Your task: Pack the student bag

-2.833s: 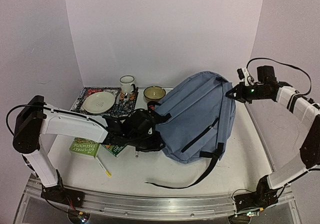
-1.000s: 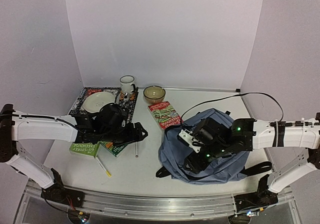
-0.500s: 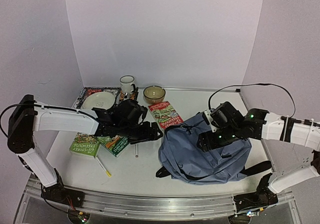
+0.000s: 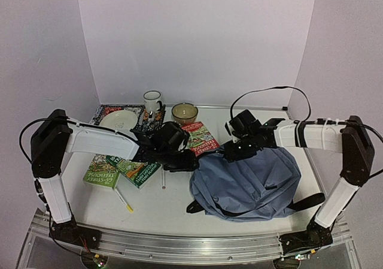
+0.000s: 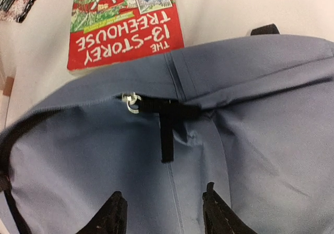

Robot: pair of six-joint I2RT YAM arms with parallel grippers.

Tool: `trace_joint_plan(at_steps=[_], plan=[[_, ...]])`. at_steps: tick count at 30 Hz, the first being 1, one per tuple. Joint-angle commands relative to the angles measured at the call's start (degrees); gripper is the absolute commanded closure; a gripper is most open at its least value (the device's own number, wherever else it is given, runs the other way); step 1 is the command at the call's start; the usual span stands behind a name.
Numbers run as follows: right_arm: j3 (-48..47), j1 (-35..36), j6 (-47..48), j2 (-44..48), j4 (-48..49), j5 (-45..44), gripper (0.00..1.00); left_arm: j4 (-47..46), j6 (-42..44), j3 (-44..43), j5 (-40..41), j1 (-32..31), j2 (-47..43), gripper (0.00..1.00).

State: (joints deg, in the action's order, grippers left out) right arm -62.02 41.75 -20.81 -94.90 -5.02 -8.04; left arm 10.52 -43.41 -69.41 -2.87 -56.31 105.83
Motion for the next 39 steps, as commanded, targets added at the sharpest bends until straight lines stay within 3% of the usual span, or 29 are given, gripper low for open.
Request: trace_joint_plan(at_steps=[1,10,22,39], plan=[[-5.9,-1.1,2.3,-5.6,1.2,-1.0,0.54,-0.6,0.9,-2.5,0.7,0.2,0.6,0.62],[-8.7,-3.3,3.1,-12.8,2.2,0.5,0.59,-1.0,-0.2,-1.8,-0.1,0.2,1.9,0.98],[-6.9,-9.2,4.6,-11.7,7.1,13.3,0.47,-2.4,-1.1,-0.5,-0.7,0.2,1.5,1.0],[-7.8,-9.3,4.0,-16.5,7.9,18.4,0.49,-3.5,-1.7,0.1,-1.7,0.2,1.6,1.0]])
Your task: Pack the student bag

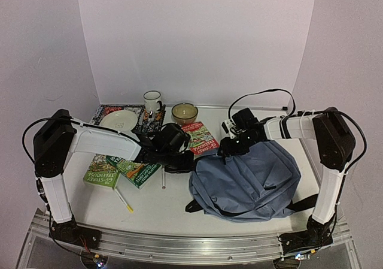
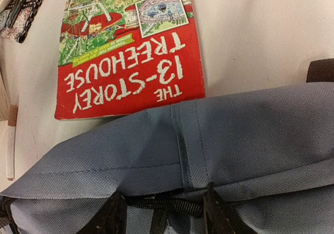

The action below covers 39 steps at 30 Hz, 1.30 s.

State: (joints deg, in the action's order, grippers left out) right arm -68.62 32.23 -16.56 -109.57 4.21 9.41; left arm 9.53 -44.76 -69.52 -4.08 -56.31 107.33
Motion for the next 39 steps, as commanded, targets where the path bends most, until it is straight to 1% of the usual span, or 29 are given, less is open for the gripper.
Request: trace_joint_plan(at_steps=[1,5,7,8,10,13,15,20,23,27,32,39], plan=[[-1.1,0.2,-0.1,-2.1,-1.3,1.7,0.48,-2.6,-0.3,0.3,-0.5,0.1,0.0,1.0],[-1.1,0.1,1.7,-2.4,-1.3,6.3,0.38,-2.8,-0.4,0.6,-0.5,0.2,0.0,1.0],[-1.0,0.2,2.6,-2.2,-1.5,6.7,0.37,-3.0,-0.4,0.7,-0.6,0.2,0.1,1.0],[-1.0,0.1,3.0,-2.1,-1.7,6.9,0.39,-3.1,-0.4,0.8,-0.6,0.2,0.0,1.0],[-1.1,0.1,3.7,-2.1,-2.2,7.8,0.47,-3.2,-0.6,0.9,-0.6,0.2,0.0,1.0],[-1.5,0.2,4.3,-2.1,-2.6,10.2,0.65,-3.4,-0.7,1.0,-0.6,0.2,0.0,1.0],[-1.6,0.2,4.6,-2.2,-2.8,11.0,0.72,-3.5,-0.8,1.0,-0.7,0.2,-0.1,1.0],[-2.3,0.2,5.2,-2.1,-3.5,11.8,0.86,-3.7,-0.9,1.2,-0.7,0.2,-0.3,1.0],[-2.7,0.3,5.1,-1.4,-3.8,11.6,0.99,-3.8,-0.9,1.3,-0.6,0.2,-0.4,1.0],[-3.3,1.1,4.9,0.7,-4.2,10.8,1.0,-4.0,-1.3,1.5,-0.5,0.2,-0.4,1.0],[-4.6,3.8,4.1,2.5,-6.7,9.7,1.0,-4.9,-1.9,1.6,-0.7,0.2,-0.2,1.0],[-6.7,10.6,2.5,3.8,-8.3,9.1,1.0,-6.4,-2.5,1.1,-0.8,0.2,0.1,1.0]])
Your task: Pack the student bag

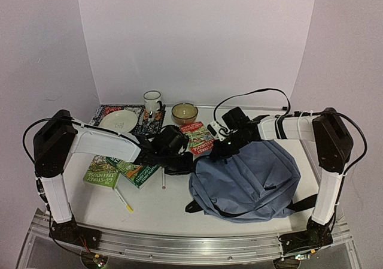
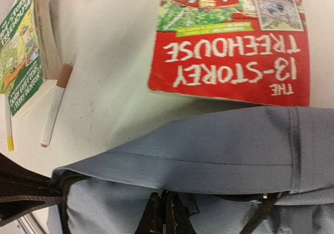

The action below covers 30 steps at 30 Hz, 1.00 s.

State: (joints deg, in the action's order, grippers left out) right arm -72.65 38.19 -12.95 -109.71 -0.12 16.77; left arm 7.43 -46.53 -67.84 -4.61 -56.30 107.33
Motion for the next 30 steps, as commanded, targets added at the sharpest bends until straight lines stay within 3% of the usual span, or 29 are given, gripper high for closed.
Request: trace_joint_plan(at_steps=[1,14,21,30], plan=[[-3.1,5.5,-1.3,4.1,-4.2,2.0,1.0,-4.3,-0.7,-0.7,-0.3,0.1,0.2,1.0],[2.1,13.6,-2.5,9.4,-4.9,5.0,1.0,-10.3,-2.3,2.2,-2.1,2.5,-1.2,0.97],[7.0,13.7,-1.9,10.6,-1.8,0.6,1.0,-17.0,-2.5,9.1,-4.5,3.0,-6.1,0.72],[10.3,13.7,0.3,10.9,4.0,-1.4,1.0,-16.8,0.7,9.7,-5.8,6.7,-9.9,0.45]])
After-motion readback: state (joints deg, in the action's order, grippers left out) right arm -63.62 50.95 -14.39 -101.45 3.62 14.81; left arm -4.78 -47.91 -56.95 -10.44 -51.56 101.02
